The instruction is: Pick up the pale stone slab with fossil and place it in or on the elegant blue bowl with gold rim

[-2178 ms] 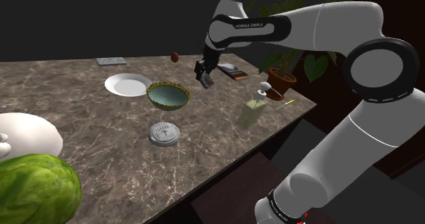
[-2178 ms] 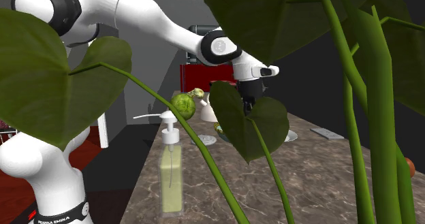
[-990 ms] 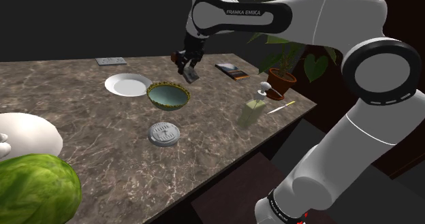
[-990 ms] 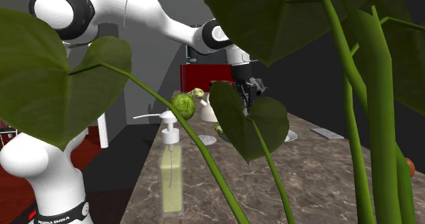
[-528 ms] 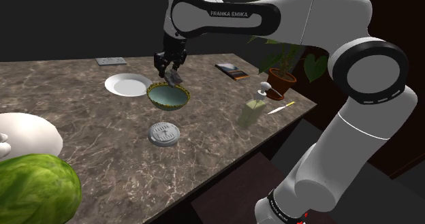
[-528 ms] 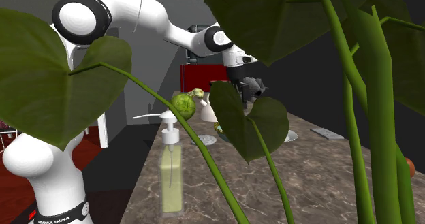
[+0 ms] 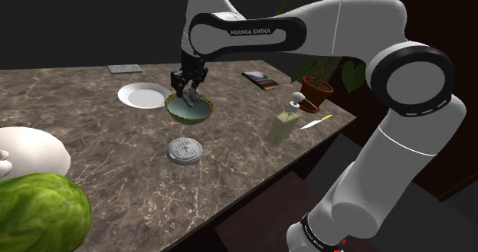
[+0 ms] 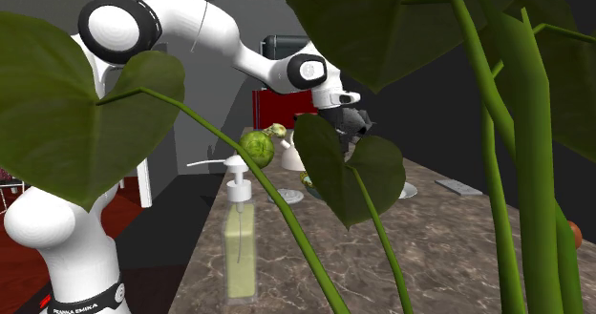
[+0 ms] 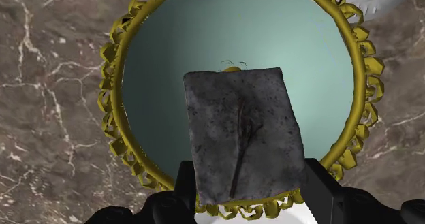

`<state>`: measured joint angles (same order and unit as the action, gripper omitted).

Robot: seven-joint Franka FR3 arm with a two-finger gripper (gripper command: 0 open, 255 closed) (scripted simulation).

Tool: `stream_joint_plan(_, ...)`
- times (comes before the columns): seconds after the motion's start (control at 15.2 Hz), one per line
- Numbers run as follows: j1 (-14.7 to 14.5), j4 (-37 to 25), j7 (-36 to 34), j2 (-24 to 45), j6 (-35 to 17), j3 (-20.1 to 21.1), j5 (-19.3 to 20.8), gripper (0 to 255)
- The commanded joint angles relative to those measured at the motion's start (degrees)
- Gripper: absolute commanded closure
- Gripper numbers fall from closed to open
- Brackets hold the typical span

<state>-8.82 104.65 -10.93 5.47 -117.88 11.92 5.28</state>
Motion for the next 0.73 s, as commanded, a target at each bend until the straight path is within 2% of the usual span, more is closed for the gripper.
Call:
stream_joint_plan(0.0,0.0,1.4,-0.1,0.2,-1.6,-0.1,0.1,255)
stream_joint_plan(0.59,0.0,2.3,-0.2,0.5,-2.8,-0.1,0.2,255)
stream_joint_plan(0.66,0.0,2.3,-0.2,0.5,-2.8,-0.1,0.2,0)
